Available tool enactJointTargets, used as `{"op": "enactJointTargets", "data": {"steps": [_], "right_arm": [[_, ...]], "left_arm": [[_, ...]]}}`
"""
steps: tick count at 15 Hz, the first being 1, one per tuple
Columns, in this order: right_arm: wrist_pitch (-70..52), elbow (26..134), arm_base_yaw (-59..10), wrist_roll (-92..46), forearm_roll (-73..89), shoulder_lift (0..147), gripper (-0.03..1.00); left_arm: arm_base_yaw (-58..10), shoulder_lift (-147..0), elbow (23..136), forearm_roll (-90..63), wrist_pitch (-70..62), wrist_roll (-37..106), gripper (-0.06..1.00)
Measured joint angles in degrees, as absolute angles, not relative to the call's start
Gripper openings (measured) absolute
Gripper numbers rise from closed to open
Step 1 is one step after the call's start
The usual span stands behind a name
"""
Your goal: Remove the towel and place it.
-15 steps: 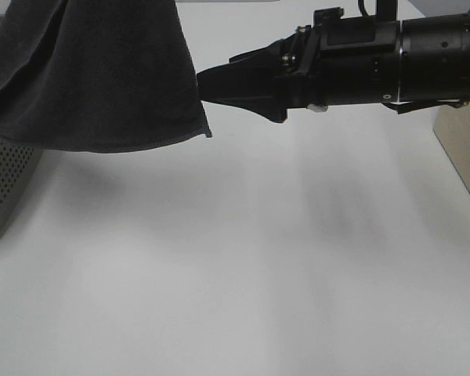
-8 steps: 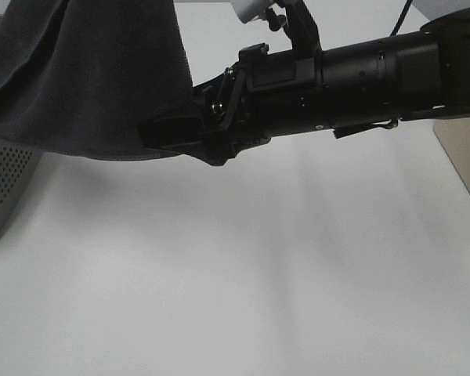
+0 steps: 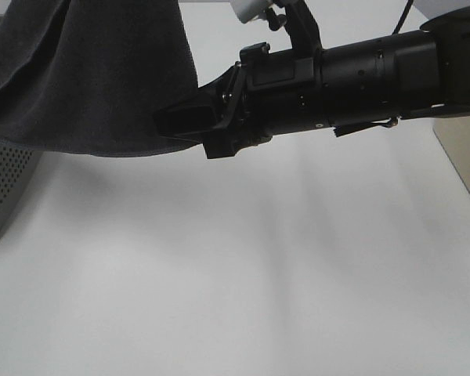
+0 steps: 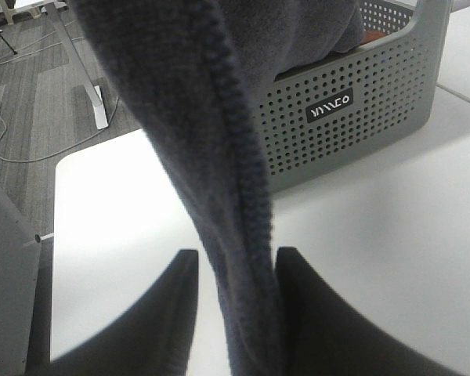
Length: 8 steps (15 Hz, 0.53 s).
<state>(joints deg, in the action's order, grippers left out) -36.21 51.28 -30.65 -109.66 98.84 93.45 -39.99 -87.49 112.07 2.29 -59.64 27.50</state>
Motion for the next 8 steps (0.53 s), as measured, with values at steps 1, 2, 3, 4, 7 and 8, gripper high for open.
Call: {"op": "enactJointTargets", "data": {"steps": [1,2,3,4,7,8], "right_arm": [[-36.6,51.3,-30.7,-109.7,98.8,93.4,0.32],[-36.7,51.3,-30.7,-109.7,98.8,93.4,0.32],[-36.7,51.3,-30.7,-109.7,98.8,93.4,0.31],[-36.6,51.3,-30.7,-109.7,98.8,93.4,0.29],[-36.6,51.3,-30.7,-108.5,97.2,93.4,0.01],[-36.7,51.3,-30.7,-106.1,95.5,93.4,0.01]], "left_arm": [[-40.0,-87.5,112.1,2.3,-59.6,27.5,0.00],[-40.0,-87.5,112.1,2.3,-59.6,27.5,0.00],[-40.0,-87.5,112.1,2.3,-59.6,27.5,0.00],[-40.0,-87.5,112.1,2.2,-59.5,27.5,0.00],[-40.0,-87.5,112.1,2.2,-58.5,27.5,0.00],[-40.0,-87.5,112.1,2.2,-58.5,27.5,0.00]]}}
